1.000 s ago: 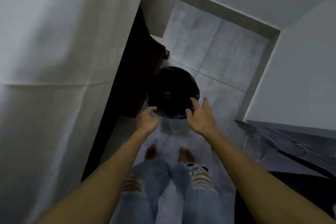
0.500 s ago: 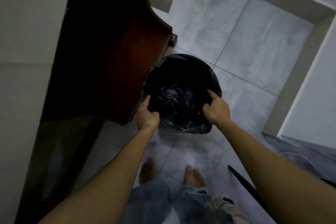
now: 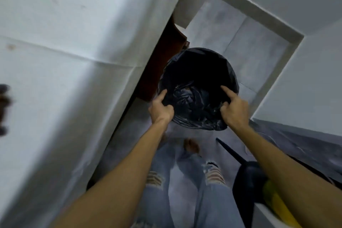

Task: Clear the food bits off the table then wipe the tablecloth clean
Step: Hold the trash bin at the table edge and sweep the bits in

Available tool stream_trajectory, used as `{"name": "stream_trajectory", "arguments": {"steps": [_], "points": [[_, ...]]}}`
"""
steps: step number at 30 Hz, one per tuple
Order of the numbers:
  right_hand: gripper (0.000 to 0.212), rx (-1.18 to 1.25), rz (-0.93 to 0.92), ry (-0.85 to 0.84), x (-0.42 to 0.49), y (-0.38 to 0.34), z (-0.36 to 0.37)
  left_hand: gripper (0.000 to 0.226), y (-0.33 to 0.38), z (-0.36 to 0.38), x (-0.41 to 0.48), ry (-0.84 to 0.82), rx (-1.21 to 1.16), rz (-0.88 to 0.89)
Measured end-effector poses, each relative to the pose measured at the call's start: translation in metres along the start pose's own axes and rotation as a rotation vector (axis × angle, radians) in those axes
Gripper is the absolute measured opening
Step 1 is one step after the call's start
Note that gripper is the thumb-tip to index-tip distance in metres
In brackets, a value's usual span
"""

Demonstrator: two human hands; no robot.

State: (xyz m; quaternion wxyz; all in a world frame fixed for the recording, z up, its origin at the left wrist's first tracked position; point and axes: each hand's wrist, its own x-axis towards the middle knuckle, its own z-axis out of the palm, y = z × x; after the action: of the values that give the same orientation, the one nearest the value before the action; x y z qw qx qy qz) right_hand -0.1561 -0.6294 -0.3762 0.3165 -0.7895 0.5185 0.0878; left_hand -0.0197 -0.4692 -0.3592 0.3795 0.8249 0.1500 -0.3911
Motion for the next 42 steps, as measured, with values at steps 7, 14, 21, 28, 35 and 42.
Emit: {"name": "stream_trajectory", "arguments": {"steps": [7, 14, 21, 28, 35, 42], "points": [[0.076, -0.029, -0.063, -0.11, -0.101, -0.052, -0.11, 0.07, 0.03, -0.075, -0.131, 0.055, -0.012, 0.078], [0.068, 0.062, -0.09, -0.026, -0.194, -0.067, -0.151, 0.078, 0.0, -0.132, -0.212, 0.045, -0.056, 0.013], [0.068, -0.036, -0.216, -0.159, -0.242, -0.094, -0.142, 0.072, -0.022, -0.171, -0.236, 0.091, -0.066, -0.067], [0.068, 0.122, -0.105, -0.224, -0.272, -0.1, -0.131, 0.069, -0.024, -0.184, -0.25, 0.13, -0.146, -0.055], [0.06, 0.09, 0.018, -0.291, -0.263, -0.126, -0.141, 0.069, -0.032, -0.19, -0.253, -0.002, -0.286, -0.147], [0.068, 0.002, -0.029, -0.273, -0.268, -0.155, -0.123, 0.073, -0.042, -0.219, -0.241, -0.072, -0.401, -0.197]]}}
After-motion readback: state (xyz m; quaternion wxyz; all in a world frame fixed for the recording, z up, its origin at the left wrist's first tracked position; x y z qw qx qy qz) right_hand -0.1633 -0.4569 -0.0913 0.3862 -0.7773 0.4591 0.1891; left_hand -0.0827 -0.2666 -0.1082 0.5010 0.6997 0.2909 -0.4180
